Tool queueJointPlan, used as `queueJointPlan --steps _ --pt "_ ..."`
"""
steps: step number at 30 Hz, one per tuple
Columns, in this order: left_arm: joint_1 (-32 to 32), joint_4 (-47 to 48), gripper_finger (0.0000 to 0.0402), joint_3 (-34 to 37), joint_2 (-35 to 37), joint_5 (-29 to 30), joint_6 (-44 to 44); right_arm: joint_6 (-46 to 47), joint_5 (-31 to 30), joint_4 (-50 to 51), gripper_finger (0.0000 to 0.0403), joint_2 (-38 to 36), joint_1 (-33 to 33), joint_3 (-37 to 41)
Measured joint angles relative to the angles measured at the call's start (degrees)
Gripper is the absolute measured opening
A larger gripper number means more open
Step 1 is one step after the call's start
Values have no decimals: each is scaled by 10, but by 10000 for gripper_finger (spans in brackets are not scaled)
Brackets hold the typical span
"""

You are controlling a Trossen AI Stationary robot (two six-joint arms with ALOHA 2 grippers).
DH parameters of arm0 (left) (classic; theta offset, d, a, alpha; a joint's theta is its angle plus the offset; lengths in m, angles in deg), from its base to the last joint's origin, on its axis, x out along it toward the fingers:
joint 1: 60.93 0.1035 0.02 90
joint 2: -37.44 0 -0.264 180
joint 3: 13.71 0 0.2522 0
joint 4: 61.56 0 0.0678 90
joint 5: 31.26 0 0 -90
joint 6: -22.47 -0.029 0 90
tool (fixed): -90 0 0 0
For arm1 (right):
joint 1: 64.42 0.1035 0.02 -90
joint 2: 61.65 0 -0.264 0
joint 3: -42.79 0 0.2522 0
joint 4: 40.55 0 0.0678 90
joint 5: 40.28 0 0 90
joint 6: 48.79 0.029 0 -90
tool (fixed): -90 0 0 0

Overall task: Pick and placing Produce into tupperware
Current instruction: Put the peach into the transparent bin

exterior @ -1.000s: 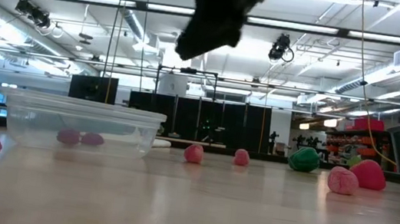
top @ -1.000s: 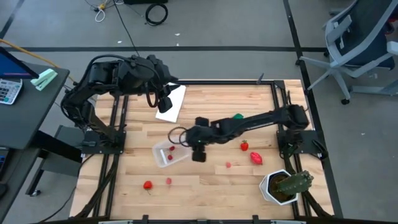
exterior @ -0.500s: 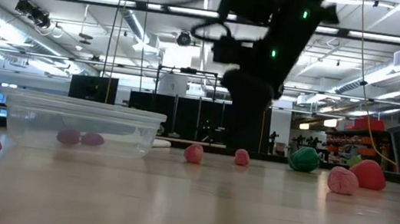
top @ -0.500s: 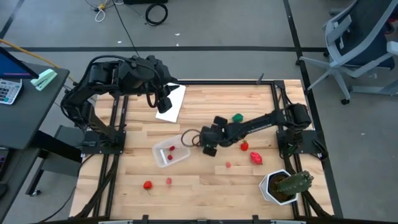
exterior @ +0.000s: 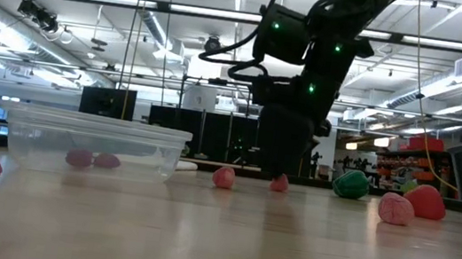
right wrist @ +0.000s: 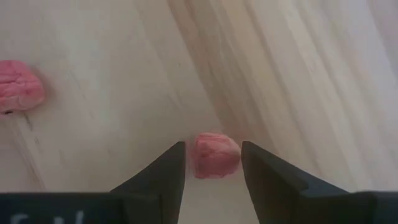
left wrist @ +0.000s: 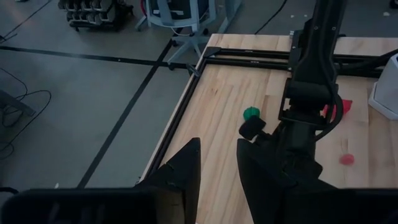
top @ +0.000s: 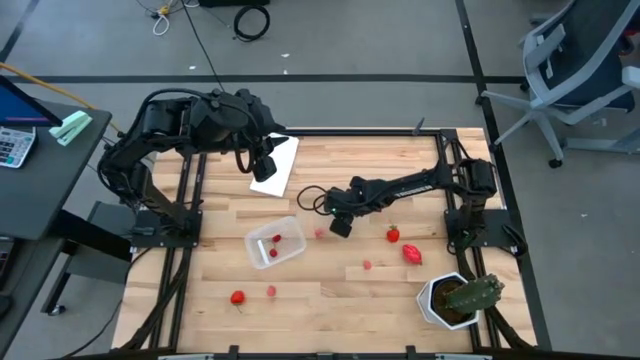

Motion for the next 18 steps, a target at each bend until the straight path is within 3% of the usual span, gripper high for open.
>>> queueJointPlan --steps 14,18 --pt "0 0 111 0 0 0 0 14 -1 -92 164 1 -6 63" --pt "0 0 115 0 0 0 0 21 -6 -96 146 0 -5 63"
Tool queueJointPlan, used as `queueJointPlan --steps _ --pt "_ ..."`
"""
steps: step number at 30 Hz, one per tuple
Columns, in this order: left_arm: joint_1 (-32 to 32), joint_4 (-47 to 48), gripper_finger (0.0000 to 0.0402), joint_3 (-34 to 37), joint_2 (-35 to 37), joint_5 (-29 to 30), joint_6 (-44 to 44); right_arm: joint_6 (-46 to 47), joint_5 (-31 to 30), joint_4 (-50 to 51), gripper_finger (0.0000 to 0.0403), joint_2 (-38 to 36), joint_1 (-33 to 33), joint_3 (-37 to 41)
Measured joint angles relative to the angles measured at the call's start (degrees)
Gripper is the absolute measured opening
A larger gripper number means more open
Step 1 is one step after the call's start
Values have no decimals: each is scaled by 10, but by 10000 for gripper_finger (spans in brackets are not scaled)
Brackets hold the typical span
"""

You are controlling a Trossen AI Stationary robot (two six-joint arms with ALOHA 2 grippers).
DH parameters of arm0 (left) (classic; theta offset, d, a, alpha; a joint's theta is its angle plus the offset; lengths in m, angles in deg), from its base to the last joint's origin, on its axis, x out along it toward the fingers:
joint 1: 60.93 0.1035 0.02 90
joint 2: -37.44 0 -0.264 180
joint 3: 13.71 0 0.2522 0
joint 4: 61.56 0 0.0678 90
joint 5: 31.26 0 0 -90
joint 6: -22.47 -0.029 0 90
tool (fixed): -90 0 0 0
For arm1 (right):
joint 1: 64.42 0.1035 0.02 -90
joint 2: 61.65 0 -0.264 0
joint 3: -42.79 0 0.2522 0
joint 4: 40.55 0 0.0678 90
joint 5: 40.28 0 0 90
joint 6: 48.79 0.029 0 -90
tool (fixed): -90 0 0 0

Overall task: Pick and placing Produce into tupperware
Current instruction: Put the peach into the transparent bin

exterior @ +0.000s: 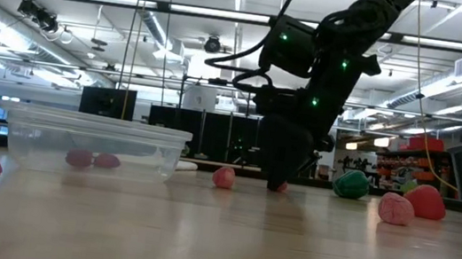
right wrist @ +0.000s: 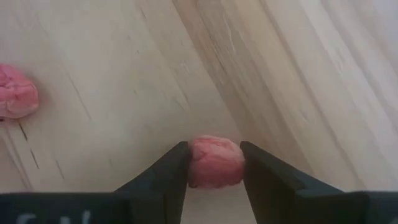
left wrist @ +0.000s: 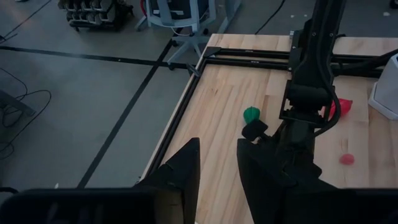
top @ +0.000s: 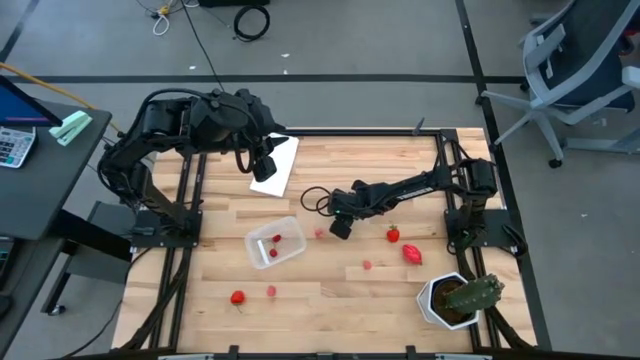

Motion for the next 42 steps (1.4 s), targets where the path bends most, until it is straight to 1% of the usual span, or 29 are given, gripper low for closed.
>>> queueJointPlan --steps 6,8,11,15,17,18,22,25,28,31,35,38,42 --pt "0 0 110 0 0 0 0 8 -6 -5 90 0 4 -7" --pt "0 0 110 0 0 0 0 10 -6 -4 78 1 6 -20" --pt "0 0 113 0 0 0 0 5 -6 -9 71 -8 17 -40" --pt "0 -1 116 0 0 0 0 -5 -5 -24 77 -36 34 -71" --pt "0 -1 116 0 0 0 0 -20 -6 -63 78 -52 45 -83" --pt "0 -1 115 0 0 0 0 -29 -6 -99 78 -60 51 -84" --pt "0 -4 111 0 0 0 0 -83 -3 -281 78 -66 85 -85" --pt "0 -8 111 0 0 0 0 -139 8 -382 82 -42 108 -86" --pt "0 -10 110 0 0 0 0 -140 10 -423 83 -1 124 -85" --pt "0 -12 110 0 0 0 9 -123 12 -446 83 41 133 -85" --pt "0 -17 112 0 0 0 15 -115 14 -444 83 85 135 -85" --pt "0 -19 111 0 0 0 15 -134 13 -448 88 102 134 -85" --pt "0 -19 110 0 0 0 14 -127 18 -441 107 112 132 -85"
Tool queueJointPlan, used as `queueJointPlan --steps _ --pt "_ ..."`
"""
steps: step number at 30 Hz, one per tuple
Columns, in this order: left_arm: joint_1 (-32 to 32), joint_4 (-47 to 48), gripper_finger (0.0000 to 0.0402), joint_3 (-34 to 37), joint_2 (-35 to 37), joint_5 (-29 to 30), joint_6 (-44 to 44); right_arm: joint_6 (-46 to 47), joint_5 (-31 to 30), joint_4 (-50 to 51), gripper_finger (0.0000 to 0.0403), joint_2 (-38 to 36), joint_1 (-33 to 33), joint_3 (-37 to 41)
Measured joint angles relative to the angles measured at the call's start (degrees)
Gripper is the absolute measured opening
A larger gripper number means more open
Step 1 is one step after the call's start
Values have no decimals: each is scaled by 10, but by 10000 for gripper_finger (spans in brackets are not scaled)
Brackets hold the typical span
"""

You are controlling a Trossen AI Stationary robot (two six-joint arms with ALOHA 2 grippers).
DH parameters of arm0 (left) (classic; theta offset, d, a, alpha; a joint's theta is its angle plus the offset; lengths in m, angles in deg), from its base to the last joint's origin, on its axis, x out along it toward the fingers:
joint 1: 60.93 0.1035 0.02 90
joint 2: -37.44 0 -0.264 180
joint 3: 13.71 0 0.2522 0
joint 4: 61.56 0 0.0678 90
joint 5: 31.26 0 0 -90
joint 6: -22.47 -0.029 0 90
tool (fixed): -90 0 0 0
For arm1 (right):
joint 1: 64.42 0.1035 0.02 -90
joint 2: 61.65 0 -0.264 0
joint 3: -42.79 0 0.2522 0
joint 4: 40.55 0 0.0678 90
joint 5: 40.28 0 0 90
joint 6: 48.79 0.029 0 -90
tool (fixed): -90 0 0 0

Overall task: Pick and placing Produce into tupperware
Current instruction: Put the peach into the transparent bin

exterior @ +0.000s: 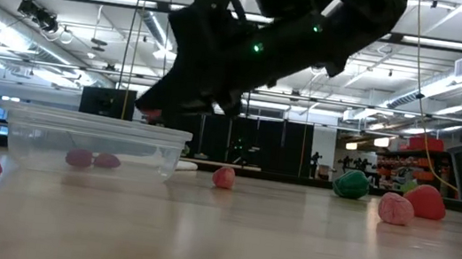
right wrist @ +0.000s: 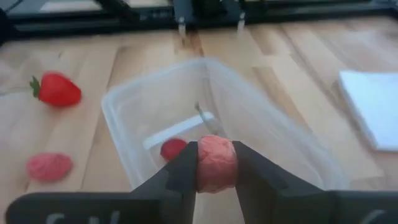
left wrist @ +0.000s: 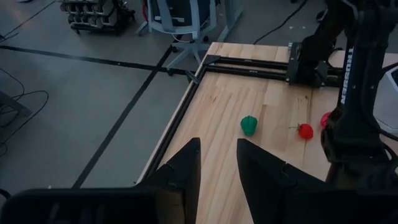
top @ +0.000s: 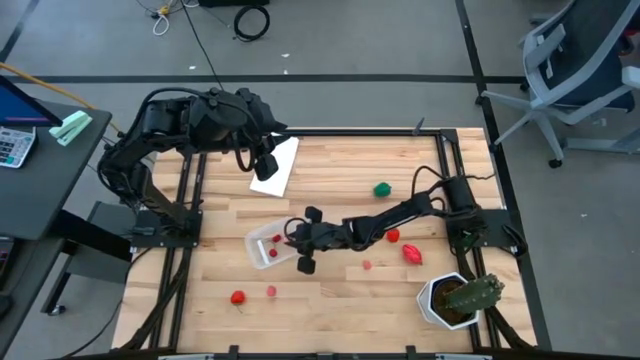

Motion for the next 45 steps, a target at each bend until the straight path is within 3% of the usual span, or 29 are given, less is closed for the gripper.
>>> queueJointPlan --steps 9,14,19,22,24,36,45 --pt "0 1 113 0 0 0 0 19 -1 25 179 -7 -7 0" --pt "0 2 111 0 0 0 0 7 -20 50 196 -59 -9 0" --pt "0 3 116 0 0 0 -1 8 -25 240 193 -147 -8 -2" --pt "0 6 118 0 0 0 -1 24 -25 368 192 -167 1 -1" --pt "0 6 119 0 0 0 -1 46 -25 400 192 -165 7 0" --pt "0 6 115 0 0 0 0 16 -31 378 193 -54 2 0" --pt "0 6 115 0 0 0 -2 -5 -64 372 202 -40 -19 -1"
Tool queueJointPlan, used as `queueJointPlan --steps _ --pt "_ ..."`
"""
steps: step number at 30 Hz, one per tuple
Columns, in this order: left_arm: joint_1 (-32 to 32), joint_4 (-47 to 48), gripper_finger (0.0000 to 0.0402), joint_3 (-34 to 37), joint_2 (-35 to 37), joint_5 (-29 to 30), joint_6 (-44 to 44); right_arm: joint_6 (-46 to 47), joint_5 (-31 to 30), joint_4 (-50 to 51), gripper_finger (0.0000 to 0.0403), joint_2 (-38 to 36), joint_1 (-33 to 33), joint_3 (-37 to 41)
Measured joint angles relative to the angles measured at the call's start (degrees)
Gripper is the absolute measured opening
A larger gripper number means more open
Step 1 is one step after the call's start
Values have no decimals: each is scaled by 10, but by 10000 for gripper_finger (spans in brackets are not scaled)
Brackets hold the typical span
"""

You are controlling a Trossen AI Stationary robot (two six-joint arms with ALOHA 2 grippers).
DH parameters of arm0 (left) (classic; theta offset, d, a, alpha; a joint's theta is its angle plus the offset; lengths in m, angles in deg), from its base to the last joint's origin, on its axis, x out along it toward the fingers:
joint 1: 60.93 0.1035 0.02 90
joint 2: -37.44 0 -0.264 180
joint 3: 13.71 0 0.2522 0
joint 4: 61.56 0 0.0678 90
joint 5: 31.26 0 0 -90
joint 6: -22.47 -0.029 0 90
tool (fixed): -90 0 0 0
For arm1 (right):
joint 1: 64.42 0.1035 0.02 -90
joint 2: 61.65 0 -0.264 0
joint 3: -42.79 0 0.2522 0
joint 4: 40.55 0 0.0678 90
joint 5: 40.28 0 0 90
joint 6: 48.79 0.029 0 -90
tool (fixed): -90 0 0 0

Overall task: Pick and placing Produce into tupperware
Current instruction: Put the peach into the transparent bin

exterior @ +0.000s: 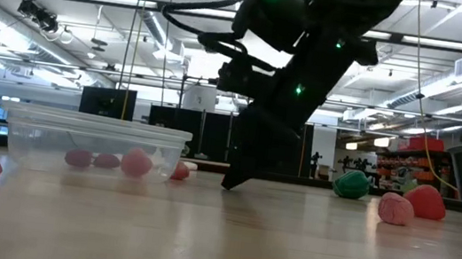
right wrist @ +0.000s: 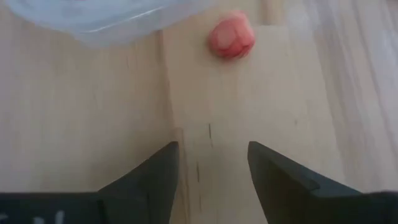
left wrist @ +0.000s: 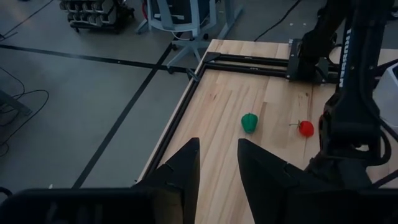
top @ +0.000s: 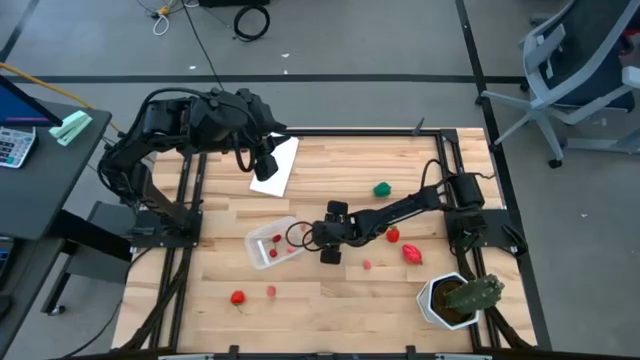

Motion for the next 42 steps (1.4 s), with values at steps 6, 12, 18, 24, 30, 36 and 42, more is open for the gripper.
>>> queueJointPlan --steps 6,12,18,24,30,36,42 --pt "0 0 113 0 0 0 -4 -50 -2 -75 202 -13 -17 0" --pt "0 0 118 0 0 0 -4 -76 42 -106 202 -8 -33 0" --pt "0 0 117 0 0 0 -4 -102 72 -160 202 -2 -42 -1" --pt "0 0 118 0 0 0 -4 -124 85 -177 202 17 -45 0" --pt "0 0 115 0 0 0 -3 -138 87 -204 208 24 -52 0" --pt "0 0 121 0 0 0 -3 -135 111 -221 213 33 -64 0" --pt "0 0 116 0 0 0 -3 -131 122 -235 213 48 -64 0"
